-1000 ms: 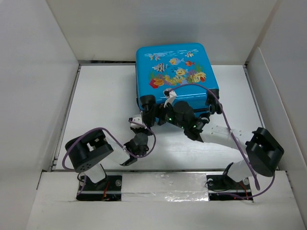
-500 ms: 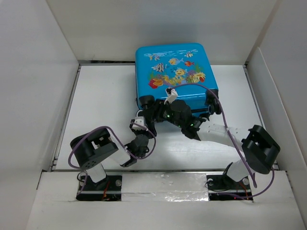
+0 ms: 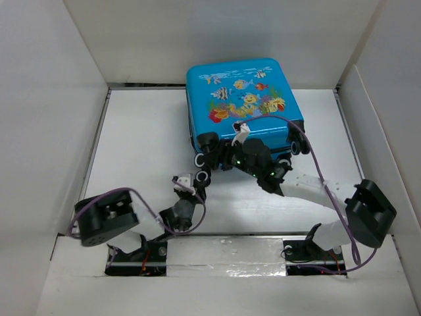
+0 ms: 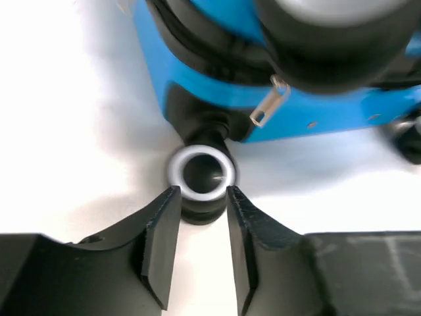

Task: Pack the luggage

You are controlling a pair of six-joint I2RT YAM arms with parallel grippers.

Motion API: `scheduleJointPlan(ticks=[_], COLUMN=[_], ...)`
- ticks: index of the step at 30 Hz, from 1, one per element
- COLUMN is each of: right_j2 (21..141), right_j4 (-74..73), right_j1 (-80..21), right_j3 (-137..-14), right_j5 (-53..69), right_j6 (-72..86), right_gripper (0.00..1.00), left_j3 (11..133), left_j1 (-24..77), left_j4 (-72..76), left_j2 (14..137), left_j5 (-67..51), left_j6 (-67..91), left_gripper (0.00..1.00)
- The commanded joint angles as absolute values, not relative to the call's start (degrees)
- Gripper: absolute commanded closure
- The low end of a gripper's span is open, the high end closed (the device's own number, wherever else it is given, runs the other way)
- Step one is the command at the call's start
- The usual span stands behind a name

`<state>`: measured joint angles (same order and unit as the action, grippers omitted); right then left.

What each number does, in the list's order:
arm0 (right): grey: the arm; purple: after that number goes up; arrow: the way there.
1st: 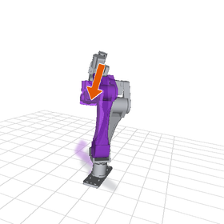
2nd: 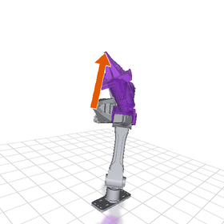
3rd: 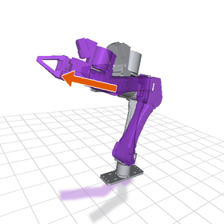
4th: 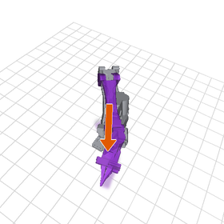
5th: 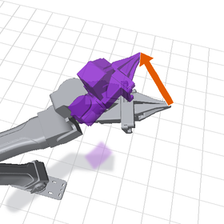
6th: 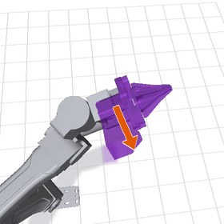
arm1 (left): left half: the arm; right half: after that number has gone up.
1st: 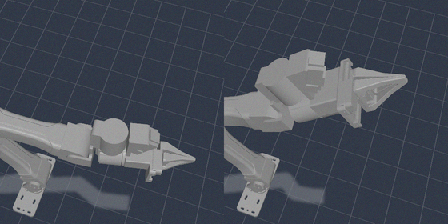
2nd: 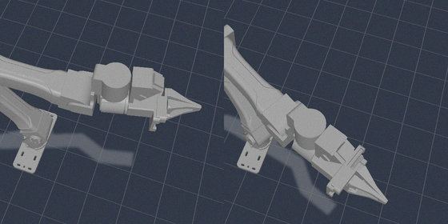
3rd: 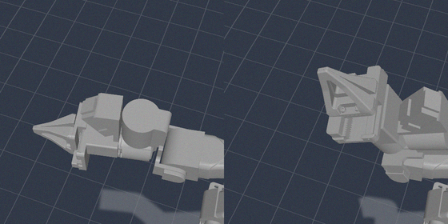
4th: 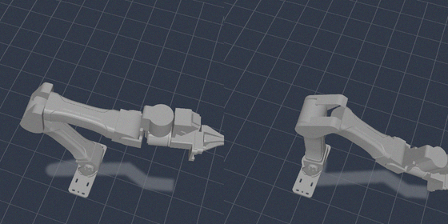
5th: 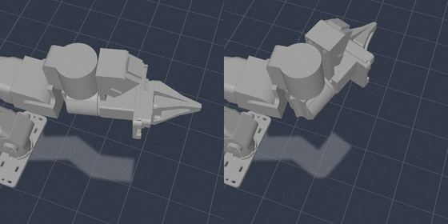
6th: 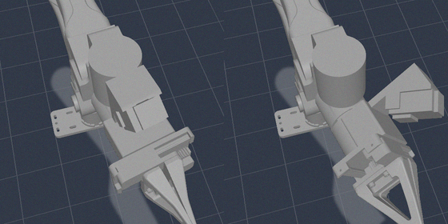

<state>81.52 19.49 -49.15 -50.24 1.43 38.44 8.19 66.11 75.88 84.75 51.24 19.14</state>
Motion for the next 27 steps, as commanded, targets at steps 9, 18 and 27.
scheduleJointPlan(ticks=[9,18,27], right_j2=[51.2,33.3,23.4], right_j4=[9.7,-8.9,17.9], right_j1=[-43.8,-39.0,-39.0], right_j3=[-32.4,-33.9,-12.2], right_j5=[-7.0,-12.7,-6.5], right_j6=[26.6,20.8,21.9], right_gripper=[0.82,0.31,1.0], left_j3=[7.8,19.9,29.3], left_j1=[70.2,61.7,55.7], left_j4=[53.9,45.2,40.0], left_j2=[46.7,55.1,62.1], left_j5=[55.4,35.0,13.7], left_j6=[30.1,35.2,34.5], left_gripper=[0.71,0.67,0.7])
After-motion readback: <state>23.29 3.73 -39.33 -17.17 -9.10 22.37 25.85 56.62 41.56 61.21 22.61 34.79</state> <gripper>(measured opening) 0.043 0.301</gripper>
